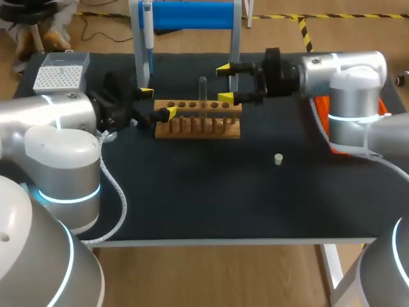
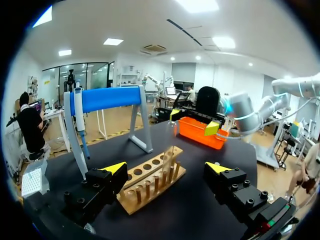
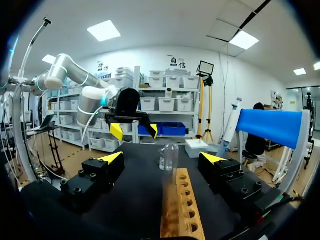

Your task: Invert the test tube, pick up the pipette, mount the tip to pipette, aspirate from beaker and dispense into the tube, eject the tip, return the pipette, and cap with the stopper.

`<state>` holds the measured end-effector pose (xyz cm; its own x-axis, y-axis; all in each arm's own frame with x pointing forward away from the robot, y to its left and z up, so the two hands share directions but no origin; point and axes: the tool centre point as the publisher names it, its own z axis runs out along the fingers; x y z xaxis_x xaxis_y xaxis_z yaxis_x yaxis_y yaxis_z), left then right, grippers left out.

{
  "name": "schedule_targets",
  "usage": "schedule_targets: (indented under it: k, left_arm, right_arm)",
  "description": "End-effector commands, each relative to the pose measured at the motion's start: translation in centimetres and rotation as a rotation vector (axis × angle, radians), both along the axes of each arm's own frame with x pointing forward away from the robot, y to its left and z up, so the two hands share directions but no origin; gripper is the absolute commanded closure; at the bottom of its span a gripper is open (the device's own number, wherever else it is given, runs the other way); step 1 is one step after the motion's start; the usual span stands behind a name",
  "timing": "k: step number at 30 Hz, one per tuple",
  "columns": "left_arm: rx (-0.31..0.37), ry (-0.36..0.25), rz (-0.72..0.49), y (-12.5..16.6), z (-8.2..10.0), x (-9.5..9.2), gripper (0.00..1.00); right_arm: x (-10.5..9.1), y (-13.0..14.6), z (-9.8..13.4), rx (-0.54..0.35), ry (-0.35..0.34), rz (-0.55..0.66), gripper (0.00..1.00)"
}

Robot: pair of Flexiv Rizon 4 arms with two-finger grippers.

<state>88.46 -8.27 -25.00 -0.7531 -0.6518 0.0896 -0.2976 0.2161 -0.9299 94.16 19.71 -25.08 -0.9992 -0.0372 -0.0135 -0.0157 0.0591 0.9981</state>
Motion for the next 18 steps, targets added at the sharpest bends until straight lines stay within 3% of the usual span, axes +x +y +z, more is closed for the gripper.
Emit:
schedule_targets:
  k: [1, 18]
  left_arm:
    - [-0.009, -0.009, 0.0, 0.0, -0.3, -0.1, 0.0]
    - [-0.009, -0.009, 0.0, 0.0, -0.3, -0.1, 0.0]
  right_arm:
    - [1.4, 1.7, -0.9, 0.023, 0.007, 0.089, 0.0]
    - [1.1, 4.7, -2.7, 0.037, 0.024, 0.123, 0.0]
